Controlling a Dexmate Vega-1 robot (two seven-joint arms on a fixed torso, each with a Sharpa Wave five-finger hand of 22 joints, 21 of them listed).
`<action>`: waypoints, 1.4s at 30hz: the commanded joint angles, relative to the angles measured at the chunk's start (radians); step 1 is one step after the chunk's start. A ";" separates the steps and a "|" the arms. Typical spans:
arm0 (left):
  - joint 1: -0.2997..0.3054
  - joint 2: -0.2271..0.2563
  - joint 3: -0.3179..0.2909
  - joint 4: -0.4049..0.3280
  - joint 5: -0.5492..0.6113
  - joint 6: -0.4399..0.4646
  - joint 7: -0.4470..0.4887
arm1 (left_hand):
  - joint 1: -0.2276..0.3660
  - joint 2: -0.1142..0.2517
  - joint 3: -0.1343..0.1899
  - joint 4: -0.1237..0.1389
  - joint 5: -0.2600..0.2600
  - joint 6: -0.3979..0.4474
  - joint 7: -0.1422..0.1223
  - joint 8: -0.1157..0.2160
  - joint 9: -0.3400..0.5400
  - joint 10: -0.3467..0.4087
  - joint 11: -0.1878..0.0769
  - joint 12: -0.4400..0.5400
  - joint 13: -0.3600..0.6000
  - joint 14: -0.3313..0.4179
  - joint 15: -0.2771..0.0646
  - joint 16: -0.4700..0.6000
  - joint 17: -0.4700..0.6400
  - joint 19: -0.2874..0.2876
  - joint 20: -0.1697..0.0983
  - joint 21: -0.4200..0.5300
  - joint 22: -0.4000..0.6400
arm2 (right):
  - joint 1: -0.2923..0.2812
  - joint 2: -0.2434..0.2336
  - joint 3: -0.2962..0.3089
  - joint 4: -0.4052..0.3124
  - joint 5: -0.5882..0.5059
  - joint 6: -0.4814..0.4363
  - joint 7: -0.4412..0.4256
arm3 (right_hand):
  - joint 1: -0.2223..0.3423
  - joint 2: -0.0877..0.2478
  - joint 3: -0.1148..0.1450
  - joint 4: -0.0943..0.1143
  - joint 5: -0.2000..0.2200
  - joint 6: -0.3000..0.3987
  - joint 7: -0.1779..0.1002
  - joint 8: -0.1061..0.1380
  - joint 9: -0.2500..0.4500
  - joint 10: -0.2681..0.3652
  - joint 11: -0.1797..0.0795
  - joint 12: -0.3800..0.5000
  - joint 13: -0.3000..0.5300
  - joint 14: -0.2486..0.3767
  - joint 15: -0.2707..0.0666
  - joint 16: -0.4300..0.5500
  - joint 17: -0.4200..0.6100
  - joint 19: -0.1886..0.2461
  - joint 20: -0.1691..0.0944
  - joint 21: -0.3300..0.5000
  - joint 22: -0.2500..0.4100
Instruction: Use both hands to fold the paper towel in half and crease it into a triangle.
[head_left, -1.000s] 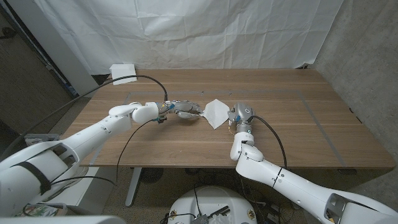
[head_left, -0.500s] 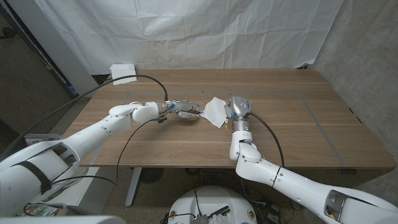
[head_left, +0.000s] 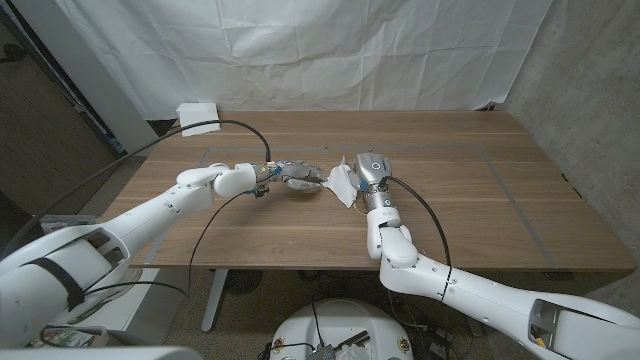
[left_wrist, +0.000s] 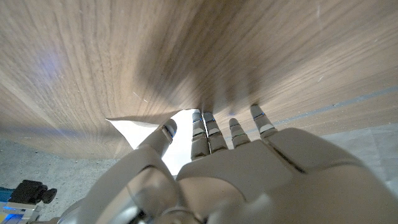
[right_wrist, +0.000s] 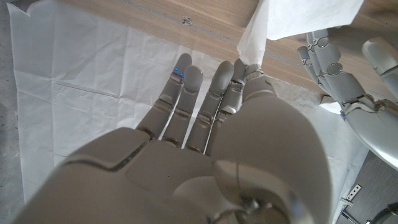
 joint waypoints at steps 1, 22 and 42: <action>0.011 0.008 -0.004 -0.019 -0.004 0.011 -0.001 | 0.004 0.022 0.008 -0.006 0.007 0.007 0.003 0.003 0.003 -0.005 -0.003 -0.003 0.001 -0.002 -0.003 -0.003 0.001 -0.076 0.000 -0.001 0.004 | 0.004 0.029 -0.008 0.026 -0.052 0.044 0.045 | 0.006 0.001 0.002 -0.001 -0.005 0.009 -0.001 0.005 0.004 0.003 -0.002 0.004 0.002 0.013 -0.138 -0.004 0.010 -0.001 0.000 0.007 0.002; 0.045 0.043 -0.029 -0.070 -0.015 0.016 -0.001 | 0.014 0.020 0.015 -0.025 0.013 0.013 0.003 0.006 0.003 0.000 -0.001 -0.001 0.001 0.014 0.005 0.002 0.000 -0.077 0.002 -0.001 0.004 | 0.081 0.111 -0.044 0.166 -0.132 0.075 0.130 | 0.013 0.002 0.002 0.002 -0.017 0.002 0.003 0.000 0.004 -0.007 -0.003 0.009 -0.008 0.017 -0.138 -0.028 0.015 -0.015 -0.002 0.037 -0.004; 0.129 0.131 -0.096 -0.225 0.021 0.050 0.063 | 0.028 0.019 0.018 -0.051 0.019 0.077 0.018 0.023 0.004 0.064 0.010 0.022 0.002 0.058 -0.006 0.015 0.000 -0.052 0.006 0.009 0.003 | 0.073 0.102 -0.038 0.175 -0.182 0.086 0.150 | 0.019 0.001 0.002 0.003 -0.020 0.005 0.004 -0.001 0.005 -0.007 -0.003 0.016 -0.010 0.024 -0.138 -0.036 0.026 -0.025 -0.003 0.059 -0.010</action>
